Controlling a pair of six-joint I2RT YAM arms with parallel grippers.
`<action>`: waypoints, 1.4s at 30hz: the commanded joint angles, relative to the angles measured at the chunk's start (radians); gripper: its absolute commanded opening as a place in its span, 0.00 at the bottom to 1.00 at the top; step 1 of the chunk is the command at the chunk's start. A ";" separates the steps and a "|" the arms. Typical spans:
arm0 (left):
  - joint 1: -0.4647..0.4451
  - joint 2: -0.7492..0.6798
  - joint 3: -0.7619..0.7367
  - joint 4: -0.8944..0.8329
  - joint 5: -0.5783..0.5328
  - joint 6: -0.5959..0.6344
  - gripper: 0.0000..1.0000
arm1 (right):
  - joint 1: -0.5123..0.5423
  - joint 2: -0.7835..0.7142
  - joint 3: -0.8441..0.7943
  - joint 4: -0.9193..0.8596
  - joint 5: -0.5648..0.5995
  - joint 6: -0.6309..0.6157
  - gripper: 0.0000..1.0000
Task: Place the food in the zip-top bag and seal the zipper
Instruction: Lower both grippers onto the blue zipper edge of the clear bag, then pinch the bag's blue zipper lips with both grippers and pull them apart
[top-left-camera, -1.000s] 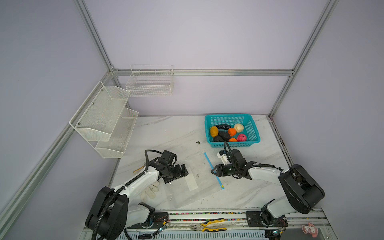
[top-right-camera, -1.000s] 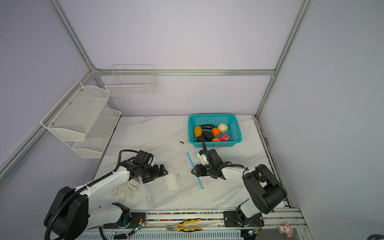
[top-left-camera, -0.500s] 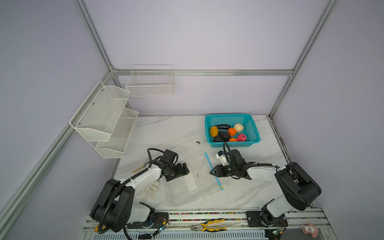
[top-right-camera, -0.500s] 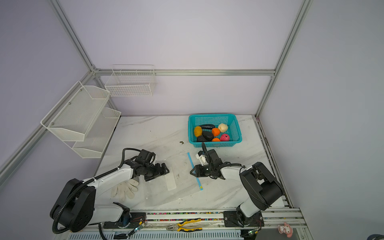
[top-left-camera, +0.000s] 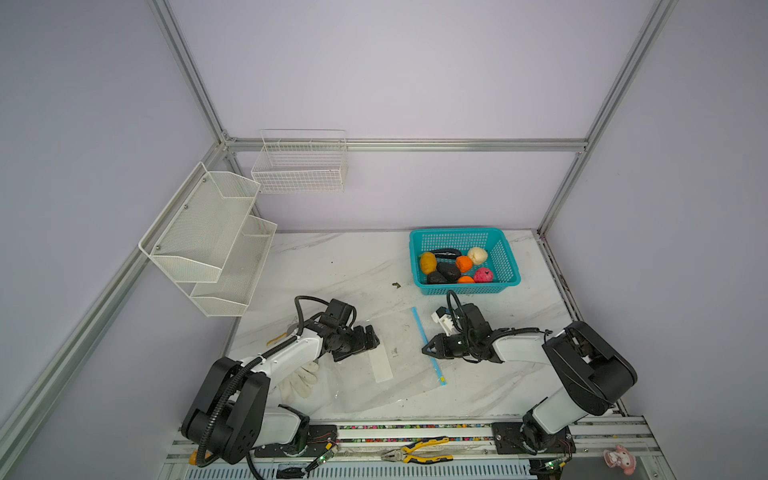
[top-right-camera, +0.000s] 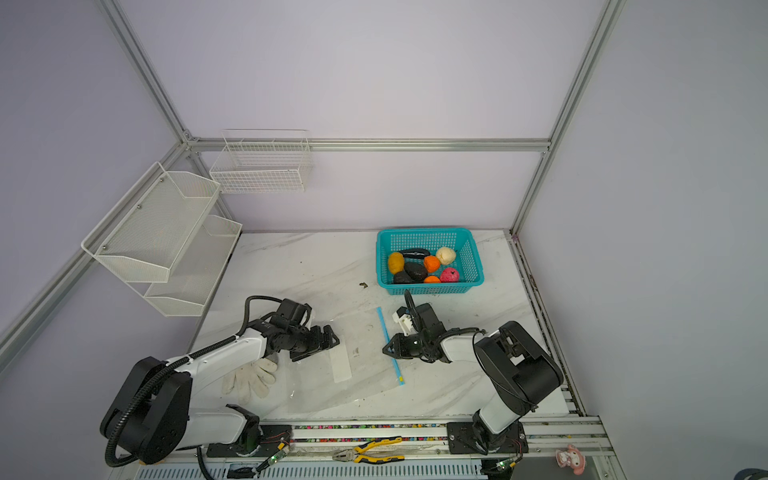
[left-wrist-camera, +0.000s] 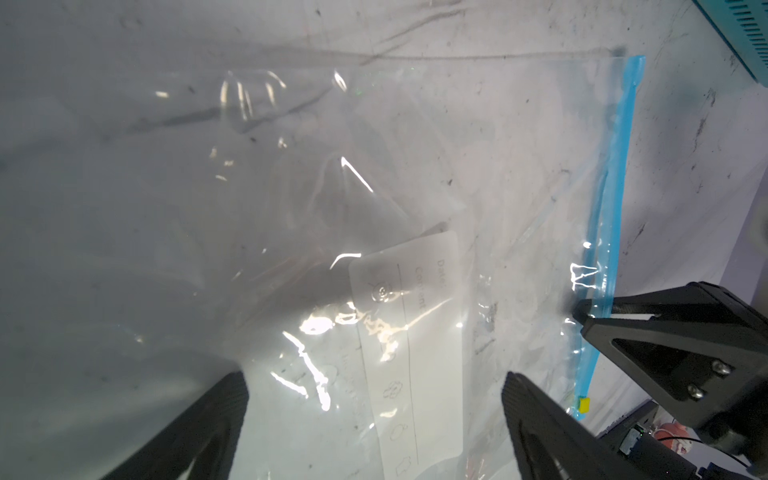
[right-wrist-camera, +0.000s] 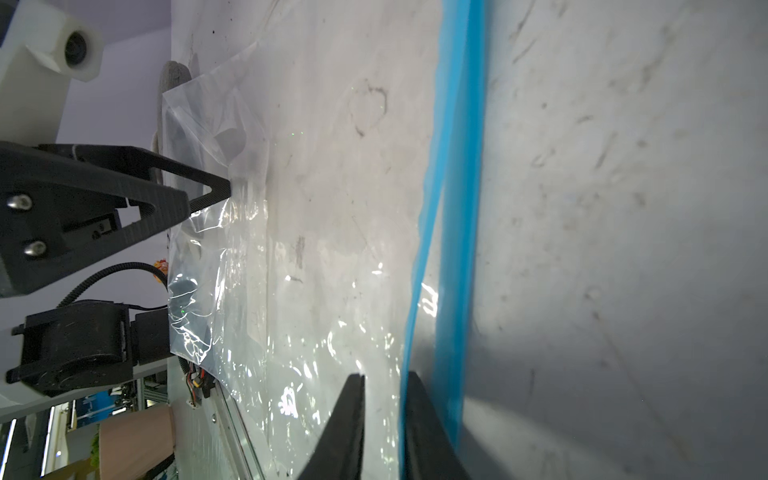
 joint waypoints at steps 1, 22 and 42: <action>0.006 -0.015 -0.036 -0.014 0.017 0.017 0.97 | 0.002 -0.036 -0.008 0.049 -0.017 0.011 0.13; -0.117 -0.004 0.465 -0.153 0.113 0.101 0.93 | 0.228 -0.125 -0.110 0.634 0.313 -0.027 0.00; -0.231 0.111 0.510 -0.114 -0.029 0.144 0.57 | 0.252 -0.017 -0.012 0.647 0.273 -0.070 0.00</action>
